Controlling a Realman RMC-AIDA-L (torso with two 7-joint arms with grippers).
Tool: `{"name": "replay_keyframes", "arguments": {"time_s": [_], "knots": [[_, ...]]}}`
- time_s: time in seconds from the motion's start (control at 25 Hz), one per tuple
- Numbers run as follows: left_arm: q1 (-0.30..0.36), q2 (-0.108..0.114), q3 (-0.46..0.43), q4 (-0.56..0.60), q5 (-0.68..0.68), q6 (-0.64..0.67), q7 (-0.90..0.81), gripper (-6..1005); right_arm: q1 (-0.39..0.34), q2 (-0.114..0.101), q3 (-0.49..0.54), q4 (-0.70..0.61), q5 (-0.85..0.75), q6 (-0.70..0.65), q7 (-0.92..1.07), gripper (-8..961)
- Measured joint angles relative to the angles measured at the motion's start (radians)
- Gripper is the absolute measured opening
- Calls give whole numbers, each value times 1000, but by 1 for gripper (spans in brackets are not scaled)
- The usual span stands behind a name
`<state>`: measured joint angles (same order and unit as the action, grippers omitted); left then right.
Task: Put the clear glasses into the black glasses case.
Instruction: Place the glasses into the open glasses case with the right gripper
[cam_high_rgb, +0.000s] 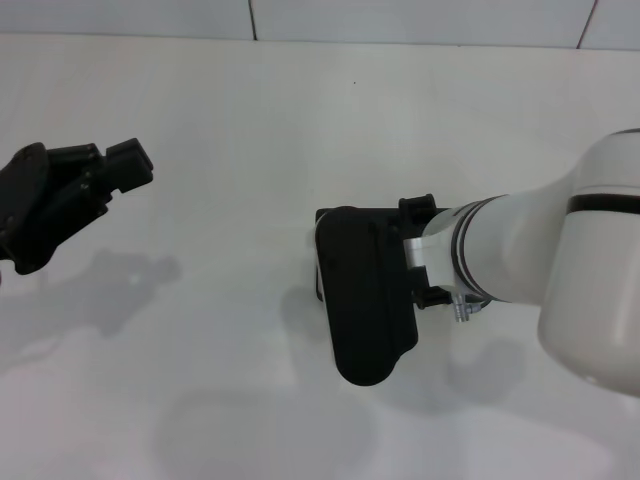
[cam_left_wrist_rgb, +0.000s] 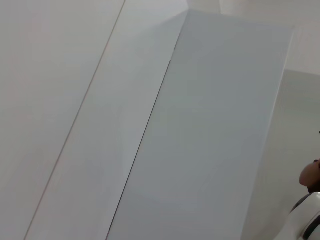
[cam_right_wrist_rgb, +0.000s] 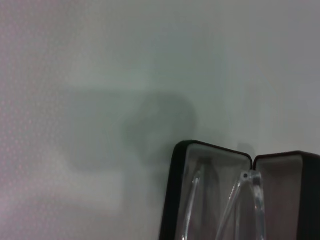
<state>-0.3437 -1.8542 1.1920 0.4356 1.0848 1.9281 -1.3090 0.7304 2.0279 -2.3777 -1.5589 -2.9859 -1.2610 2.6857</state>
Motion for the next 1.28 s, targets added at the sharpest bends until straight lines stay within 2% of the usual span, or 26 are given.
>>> {"name": "replay_keyframes", "arguments": {"time_s": [1.28], "knots": [[0,0,0,0,1,0,4,73,11,0,0,22,-1,10,-11,134]]}}
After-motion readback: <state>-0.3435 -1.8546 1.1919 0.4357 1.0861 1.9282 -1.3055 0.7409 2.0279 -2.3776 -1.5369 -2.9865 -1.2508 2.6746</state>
